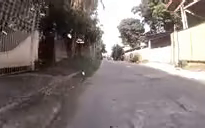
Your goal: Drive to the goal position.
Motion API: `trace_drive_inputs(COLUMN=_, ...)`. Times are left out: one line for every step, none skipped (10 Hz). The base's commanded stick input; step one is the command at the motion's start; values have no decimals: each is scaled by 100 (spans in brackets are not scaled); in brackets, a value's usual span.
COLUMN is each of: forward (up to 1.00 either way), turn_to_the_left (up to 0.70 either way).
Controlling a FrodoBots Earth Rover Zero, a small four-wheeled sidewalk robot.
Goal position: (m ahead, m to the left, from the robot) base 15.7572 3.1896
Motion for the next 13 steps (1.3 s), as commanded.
trace_drive_inputs(forward=100, turn_to_the_left=0)
trace_drive_inputs(forward=100, turn_to_the_left=0)
trace_drive_inputs(forward=100, turn_to_the_left=0)
trace_drive_inputs(forward=100, turn_to_the_left=0)
trace_drive_inputs(forward=100, turn_to_the_left=0)
trace_drive_inputs(forward=100, turn_to_the_left=0)
trace_drive_inputs(forward=100, turn_to_the_left=0)
trace_drive_inputs(forward=100, turn_to_the_left=0)
trace_drive_inputs(forward=100, turn_to_the_left=0)
trace_drive_inputs(forward=100, turn_to_the_left=0)
trace_drive_inputs(forward=100, turn_to_the_left=-2)
trace_drive_inputs(forward=100, turn_to_the_left=-40)
trace_drive_inputs(forward=100, turn_to_the_left=-40)
